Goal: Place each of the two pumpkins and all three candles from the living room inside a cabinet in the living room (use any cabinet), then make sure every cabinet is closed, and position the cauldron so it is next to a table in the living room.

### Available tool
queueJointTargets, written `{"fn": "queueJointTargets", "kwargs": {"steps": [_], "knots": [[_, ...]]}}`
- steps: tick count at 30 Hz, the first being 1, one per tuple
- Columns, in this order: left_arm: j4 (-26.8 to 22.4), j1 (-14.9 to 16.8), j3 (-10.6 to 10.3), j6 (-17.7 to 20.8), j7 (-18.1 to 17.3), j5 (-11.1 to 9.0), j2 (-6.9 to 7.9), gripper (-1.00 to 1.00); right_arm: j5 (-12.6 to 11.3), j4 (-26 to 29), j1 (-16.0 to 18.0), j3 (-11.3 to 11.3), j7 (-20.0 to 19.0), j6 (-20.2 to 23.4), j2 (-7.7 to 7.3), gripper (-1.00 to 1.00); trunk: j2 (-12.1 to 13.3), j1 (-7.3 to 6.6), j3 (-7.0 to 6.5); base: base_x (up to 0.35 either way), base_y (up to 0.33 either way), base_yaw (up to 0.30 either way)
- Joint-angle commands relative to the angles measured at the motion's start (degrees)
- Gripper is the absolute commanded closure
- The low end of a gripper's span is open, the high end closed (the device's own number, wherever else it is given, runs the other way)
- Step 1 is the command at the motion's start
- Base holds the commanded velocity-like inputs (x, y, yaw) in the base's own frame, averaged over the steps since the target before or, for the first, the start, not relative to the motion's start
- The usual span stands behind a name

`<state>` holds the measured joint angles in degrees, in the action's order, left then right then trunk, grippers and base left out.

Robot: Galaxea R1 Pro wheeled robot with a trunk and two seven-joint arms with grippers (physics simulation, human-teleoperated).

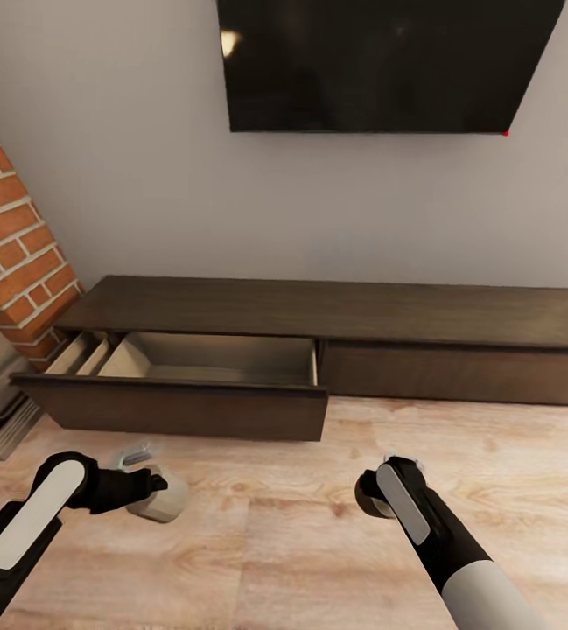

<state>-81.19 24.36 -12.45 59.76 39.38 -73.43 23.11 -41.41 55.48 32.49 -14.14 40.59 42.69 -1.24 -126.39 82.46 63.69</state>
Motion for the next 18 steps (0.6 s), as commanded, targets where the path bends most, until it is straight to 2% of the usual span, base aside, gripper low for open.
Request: {"fn": "queueJointTargets", "kwargs": {"steps": [1,14,18], "knots": [[0.00,0.07,-0.20,0.01,0.58,-0.55,0.02,1.00,-0.64,0.12,0.03,-0.21,0.70,0.37,-0.08,1.00,0.39,-0.24,-0.10,0.000,0.000,0.280],[0.06,0.07,-0.46,0.01,0.17,-0.72,-0.02,1.00,-0.69,0.16,0.03,0.01,0.98,1.95,-0.11,1.00,5.61,-3.09,-1.94,0.000,0.000,0.280],[0.06,0.07,-0.47,0.02,0.04,-0.68,-0.04,1.00,-0.69,0.16,0.03,0.01,1.01,1.95,-0.09,1.00,5.61,-3.09,-1.80,0.000,0.000,0.274]]}}
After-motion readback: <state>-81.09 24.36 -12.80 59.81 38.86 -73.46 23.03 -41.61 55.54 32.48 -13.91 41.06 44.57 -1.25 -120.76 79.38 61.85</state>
